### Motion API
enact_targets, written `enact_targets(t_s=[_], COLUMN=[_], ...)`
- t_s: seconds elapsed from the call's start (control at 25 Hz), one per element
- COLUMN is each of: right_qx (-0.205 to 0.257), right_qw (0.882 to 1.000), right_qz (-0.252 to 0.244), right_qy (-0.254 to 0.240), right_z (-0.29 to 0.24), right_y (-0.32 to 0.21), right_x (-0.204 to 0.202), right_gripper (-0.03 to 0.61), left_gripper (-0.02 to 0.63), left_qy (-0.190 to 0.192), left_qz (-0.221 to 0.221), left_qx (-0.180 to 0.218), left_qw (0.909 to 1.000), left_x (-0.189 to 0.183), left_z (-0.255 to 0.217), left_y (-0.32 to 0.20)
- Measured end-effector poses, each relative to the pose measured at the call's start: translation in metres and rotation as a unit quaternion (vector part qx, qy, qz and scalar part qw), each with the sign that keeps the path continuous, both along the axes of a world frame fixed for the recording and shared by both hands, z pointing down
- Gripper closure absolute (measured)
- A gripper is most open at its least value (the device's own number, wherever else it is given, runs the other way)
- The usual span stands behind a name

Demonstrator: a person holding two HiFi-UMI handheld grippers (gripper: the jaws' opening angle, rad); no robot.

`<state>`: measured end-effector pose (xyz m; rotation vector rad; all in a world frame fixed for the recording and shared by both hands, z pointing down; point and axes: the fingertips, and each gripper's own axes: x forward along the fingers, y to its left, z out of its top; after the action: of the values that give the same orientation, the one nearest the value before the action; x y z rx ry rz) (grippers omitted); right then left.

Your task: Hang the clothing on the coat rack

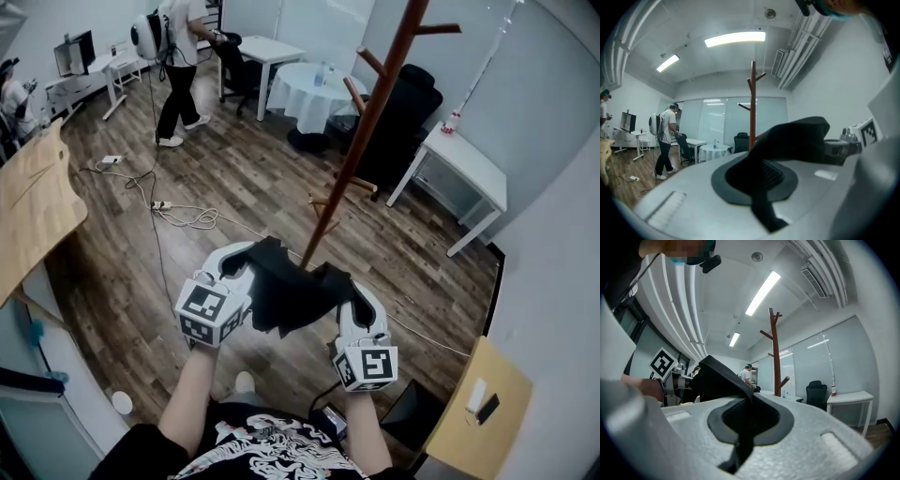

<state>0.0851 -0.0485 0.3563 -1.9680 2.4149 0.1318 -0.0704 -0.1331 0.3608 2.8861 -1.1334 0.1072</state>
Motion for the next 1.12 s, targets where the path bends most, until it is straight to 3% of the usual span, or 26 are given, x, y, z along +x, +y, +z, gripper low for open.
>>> enact_targets(t_s=[0.44, 1.12], right_qx=[-0.001, -0.014], right_qw=[0.999, 0.998], right_qz=[0.042, 0.066], right_qy=[-0.011, -0.010], right_z=[0.005, 0.021], right_y=[-0.029, -0.061], right_x=[-0.002, 0.008], right_gripper=[0.575, 0.575], left_gripper=[0.612, 0.612], left_qy=[0.016, 0.010], left_qz=[0.043, 0.063], left_qx=[0.001, 0.000], left_qw=[0.9989, 0.9980], left_x=[0.002, 0.020], left_z=[0.001, 0.009], left_y=[-0.038, -0.097])
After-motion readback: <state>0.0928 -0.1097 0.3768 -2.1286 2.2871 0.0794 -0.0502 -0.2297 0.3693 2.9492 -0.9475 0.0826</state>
